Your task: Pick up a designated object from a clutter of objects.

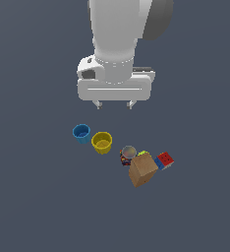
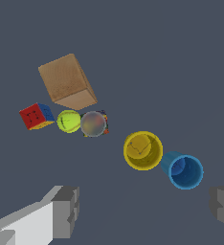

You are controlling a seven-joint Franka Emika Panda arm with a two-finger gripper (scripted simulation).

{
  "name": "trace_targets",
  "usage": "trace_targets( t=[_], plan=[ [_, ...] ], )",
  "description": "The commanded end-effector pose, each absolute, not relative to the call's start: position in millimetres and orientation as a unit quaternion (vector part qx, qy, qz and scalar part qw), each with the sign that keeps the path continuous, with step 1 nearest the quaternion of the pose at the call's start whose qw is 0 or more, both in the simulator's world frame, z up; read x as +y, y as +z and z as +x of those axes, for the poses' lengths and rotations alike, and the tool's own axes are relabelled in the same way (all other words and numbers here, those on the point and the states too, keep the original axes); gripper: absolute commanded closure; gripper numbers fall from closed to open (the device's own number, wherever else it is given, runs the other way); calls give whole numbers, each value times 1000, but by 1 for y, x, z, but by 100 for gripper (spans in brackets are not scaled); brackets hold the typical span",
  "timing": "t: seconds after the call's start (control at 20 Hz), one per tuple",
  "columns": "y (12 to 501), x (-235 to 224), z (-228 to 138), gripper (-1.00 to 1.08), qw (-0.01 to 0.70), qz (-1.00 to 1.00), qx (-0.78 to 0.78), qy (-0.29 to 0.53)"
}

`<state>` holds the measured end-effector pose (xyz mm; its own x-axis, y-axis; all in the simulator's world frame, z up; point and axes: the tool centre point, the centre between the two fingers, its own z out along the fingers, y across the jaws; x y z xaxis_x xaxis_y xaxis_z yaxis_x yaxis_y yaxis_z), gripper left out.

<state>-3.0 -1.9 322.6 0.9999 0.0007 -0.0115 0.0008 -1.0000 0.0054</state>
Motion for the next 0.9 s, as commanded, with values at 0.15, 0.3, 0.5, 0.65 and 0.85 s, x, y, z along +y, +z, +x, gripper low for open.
trace_targets(
  t=[0.15,0.3,0.5,0.65,0.85],
  plan=[
    [325,0,-3,-92,2,1000,5,-4],
    [332,5,-2,-92,1,1000,16,0],
    [338,8,-1,-92,0,1000,25,3],
    [337,8,-1,-92,0,1000,24,2],
    [329,10,2,-92,1,1000,26,2]
  ],
)
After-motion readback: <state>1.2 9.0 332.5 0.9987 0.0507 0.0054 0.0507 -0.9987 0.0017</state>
